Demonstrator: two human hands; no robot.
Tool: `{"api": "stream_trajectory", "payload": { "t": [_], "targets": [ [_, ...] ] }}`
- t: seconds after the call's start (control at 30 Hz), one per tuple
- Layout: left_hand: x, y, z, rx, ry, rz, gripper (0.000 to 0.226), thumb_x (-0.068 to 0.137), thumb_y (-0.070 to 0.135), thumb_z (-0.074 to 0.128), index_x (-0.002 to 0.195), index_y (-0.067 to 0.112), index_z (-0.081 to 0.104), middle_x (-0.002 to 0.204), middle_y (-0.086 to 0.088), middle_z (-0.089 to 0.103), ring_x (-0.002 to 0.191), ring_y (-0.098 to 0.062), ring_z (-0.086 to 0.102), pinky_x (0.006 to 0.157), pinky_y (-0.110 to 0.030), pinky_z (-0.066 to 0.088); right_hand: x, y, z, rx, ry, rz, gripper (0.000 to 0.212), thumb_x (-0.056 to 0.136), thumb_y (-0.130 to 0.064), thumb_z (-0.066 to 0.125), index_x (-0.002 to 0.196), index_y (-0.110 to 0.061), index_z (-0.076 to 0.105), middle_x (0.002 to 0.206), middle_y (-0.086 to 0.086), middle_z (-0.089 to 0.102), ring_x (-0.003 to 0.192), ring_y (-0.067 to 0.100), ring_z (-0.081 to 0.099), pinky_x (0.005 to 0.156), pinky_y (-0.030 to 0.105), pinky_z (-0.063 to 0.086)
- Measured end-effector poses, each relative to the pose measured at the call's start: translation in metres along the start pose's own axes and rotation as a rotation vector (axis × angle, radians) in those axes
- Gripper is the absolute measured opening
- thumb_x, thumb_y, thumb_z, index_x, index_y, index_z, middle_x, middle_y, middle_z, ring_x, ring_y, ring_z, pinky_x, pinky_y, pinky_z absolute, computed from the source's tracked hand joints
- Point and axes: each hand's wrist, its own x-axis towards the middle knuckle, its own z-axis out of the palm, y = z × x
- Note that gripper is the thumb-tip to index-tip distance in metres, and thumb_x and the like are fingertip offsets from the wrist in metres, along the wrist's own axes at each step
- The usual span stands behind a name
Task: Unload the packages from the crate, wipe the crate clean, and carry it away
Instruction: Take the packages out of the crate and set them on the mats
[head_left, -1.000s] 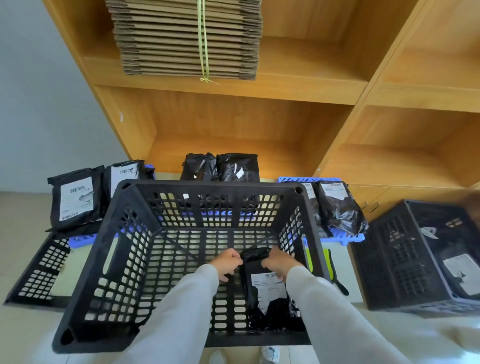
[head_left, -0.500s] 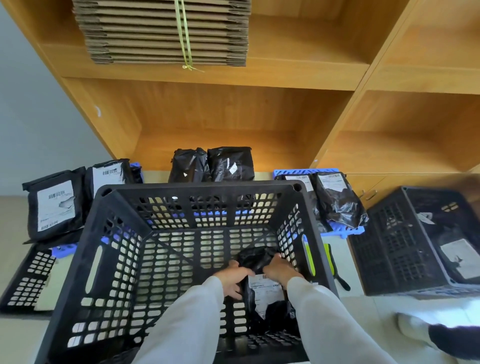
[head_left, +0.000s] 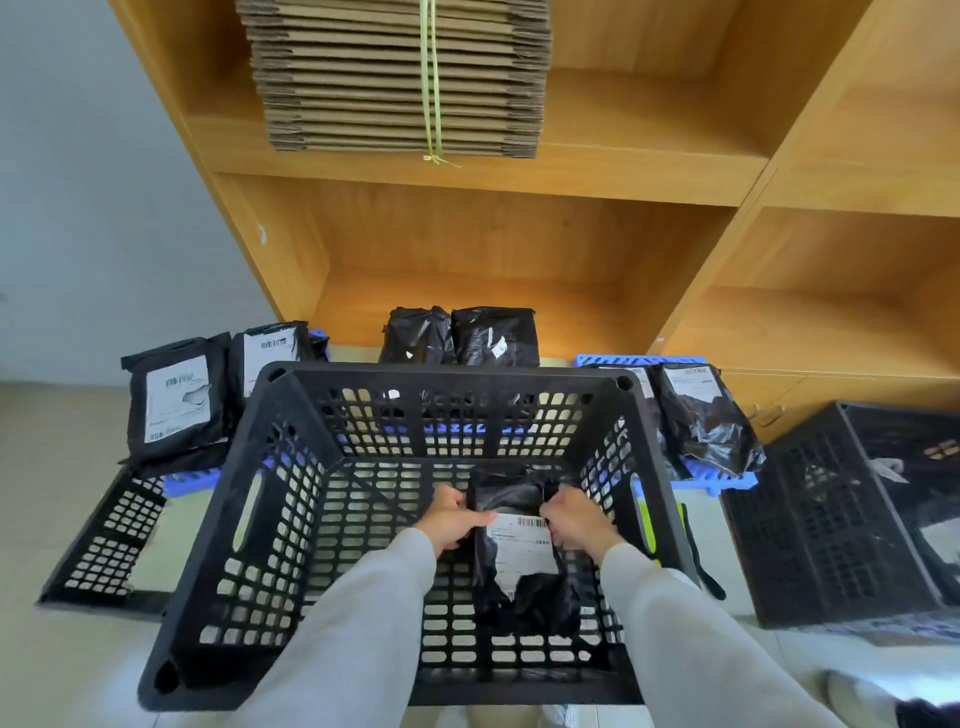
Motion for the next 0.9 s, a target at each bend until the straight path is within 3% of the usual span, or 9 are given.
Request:
{"api": "stream_trajectory", "payload": {
  "t": [0.07, 0.17, 0.23, 0.37, 0.5, 0.57, 0.7, 0.83, 0.9],
  "targets": [
    [-0.008, 0.002, -0.008, -0.102, 0.062, 0.062, 0.054, 0.086, 0.025, 0.082, 0.124, 0.011, 0.046, 0.123, -0.008, 0.061, 0.096, -0.016, 0.060, 0.078, -0.030, 0.050, -0.005, -0.003, 0.002, 0.053, 0.014, -0.048, 0.016, 0.087, -0.024, 0.055, 0.074, -0.016, 0.060, 0.073, 0.006, 0.064, 0.069, 0.023, 0.063, 0.064, 0.034, 0.046],
    [-0.029, 0.005, -0.020, -0.232, 0.079, 0.109, 0.031, 0.090, 0.020, 0.079, 0.108, 0.009, 0.057, 0.101, -0.006, 0.069, 0.081, -0.012, 0.064, 0.066, -0.028, 0.052, -0.010, -0.005, 0.003, 0.169, 0.062, -0.112, 0.010, 0.080, -0.032, 0.061, 0.076, -0.022, 0.059, 0.077, 0.001, 0.065, 0.070, 0.022, 0.062, 0.066, 0.040, 0.052],
    [-0.040, 0.006, -0.026, -0.275, 0.078, 0.143, 0.034, 0.091, 0.022, 0.078, 0.114, 0.006, 0.059, 0.098, -0.003, 0.071, 0.081, -0.014, 0.068, 0.062, -0.028, 0.053, -0.017, -0.008, 0.001, 0.214, 0.087, -0.155, 0.007, 0.086, -0.030, 0.064, 0.086, -0.024, 0.063, 0.089, 0.003, 0.068, 0.082, 0.024, 0.065, 0.069, 0.037, 0.052],
    [-0.056, 0.004, -0.037, -0.322, 0.090, 0.225, 0.039, 0.090, 0.027, 0.078, 0.118, 0.006, 0.059, 0.111, -0.007, 0.073, 0.093, -0.020, 0.072, 0.073, -0.036, 0.059, -0.045, -0.021, -0.005, 0.255, 0.055, -0.201, 0.017, 0.092, -0.036, 0.068, 0.099, -0.020, 0.065, 0.105, 0.004, 0.066, 0.097, 0.021, 0.063, 0.086, 0.039, 0.052],
    [-0.072, 0.006, -0.047, -0.348, 0.105, 0.284, 0.041, 0.088, 0.035, 0.079, 0.115, 0.010, 0.062, 0.112, -0.005, 0.076, 0.102, -0.021, 0.072, 0.096, -0.045, 0.057, -0.078, -0.028, -0.010, 0.324, -0.099, -0.188, 0.045, 0.089, -0.046, 0.072, 0.119, -0.017, 0.054, 0.117, 0.000, 0.062, 0.101, 0.014, 0.061, 0.082, 0.028, 0.049],
    [-0.080, 0.011, -0.050, -0.377, 0.089, 0.310, 0.038, 0.090, 0.036, 0.078, 0.115, 0.011, 0.062, 0.106, -0.001, 0.077, 0.100, -0.020, 0.073, 0.094, -0.046, 0.057, -0.089, -0.028, -0.010, 0.374, -0.177, -0.203, 0.053, 0.087, -0.048, 0.075, 0.125, -0.021, 0.050, 0.123, 0.000, 0.064, 0.109, 0.018, 0.065, 0.093, 0.034, 0.053],
    [-0.093, 0.025, -0.054, -0.345, 0.115, 0.414, 0.040, 0.089, 0.042, 0.077, 0.113, 0.012, 0.064, 0.101, -0.001, 0.078, 0.101, -0.023, 0.073, 0.087, -0.040, 0.056, -0.101, -0.031, -0.015, 0.523, -0.125, -0.322, 0.045, 0.089, -0.032, 0.077, 0.123, -0.017, 0.051, 0.121, 0.009, 0.070, 0.104, 0.020, 0.072, 0.091, 0.034, 0.056],
    [-0.099, 0.045, -0.049, -0.142, 0.269, 0.579, 0.043, 0.086, 0.056, 0.074, 0.108, 0.020, 0.063, 0.100, 0.001, 0.074, 0.097, -0.015, 0.070, 0.084, -0.032, 0.055, -0.118, -0.038, -0.030, 0.648, -0.032, -0.436, 0.032, 0.093, -0.020, 0.072, 0.119, -0.016, 0.052, 0.108, 0.009, 0.075, 0.090, 0.015, 0.075, 0.071, 0.022, 0.056],
    [-0.106, 0.056, -0.041, -0.075, 0.332, 0.655, 0.040, 0.088, 0.059, 0.070, 0.106, 0.024, 0.063, 0.100, 0.007, 0.071, 0.094, -0.003, 0.067, 0.081, -0.024, 0.052, -0.120, -0.037, -0.042, 0.662, 0.025, -0.481, 0.028, 0.096, -0.022, 0.069, 0.120, -0.016, 0.055, 0.107, 0.007, 0.075, 0.090, 0.015, 0.075, 0.070, 0.022, 0.057]
  ]
}}
